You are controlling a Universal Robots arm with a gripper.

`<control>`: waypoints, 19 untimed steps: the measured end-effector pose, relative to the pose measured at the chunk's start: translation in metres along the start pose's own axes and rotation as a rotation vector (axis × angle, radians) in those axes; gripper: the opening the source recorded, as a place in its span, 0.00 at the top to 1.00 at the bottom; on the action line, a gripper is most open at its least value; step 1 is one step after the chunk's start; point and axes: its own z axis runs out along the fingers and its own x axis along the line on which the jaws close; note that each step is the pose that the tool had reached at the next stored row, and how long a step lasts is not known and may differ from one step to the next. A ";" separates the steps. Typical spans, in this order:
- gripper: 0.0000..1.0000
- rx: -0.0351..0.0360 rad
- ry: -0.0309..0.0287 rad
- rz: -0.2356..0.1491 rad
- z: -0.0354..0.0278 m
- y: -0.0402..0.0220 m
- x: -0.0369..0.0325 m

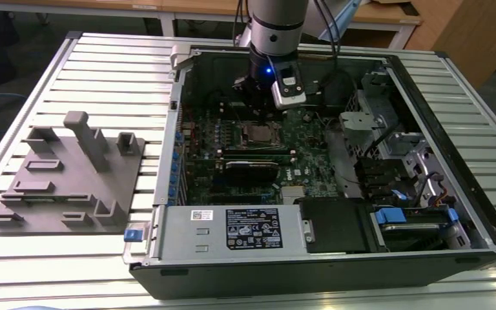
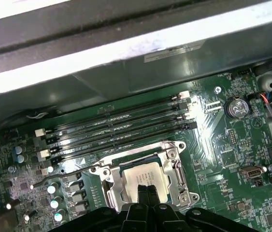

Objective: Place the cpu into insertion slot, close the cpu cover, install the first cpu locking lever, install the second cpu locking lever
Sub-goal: 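Close the cpu cover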

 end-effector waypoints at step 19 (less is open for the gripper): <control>0.90 -0.0026 0.0063 -0.263 0.0024 -0.0001 0.0000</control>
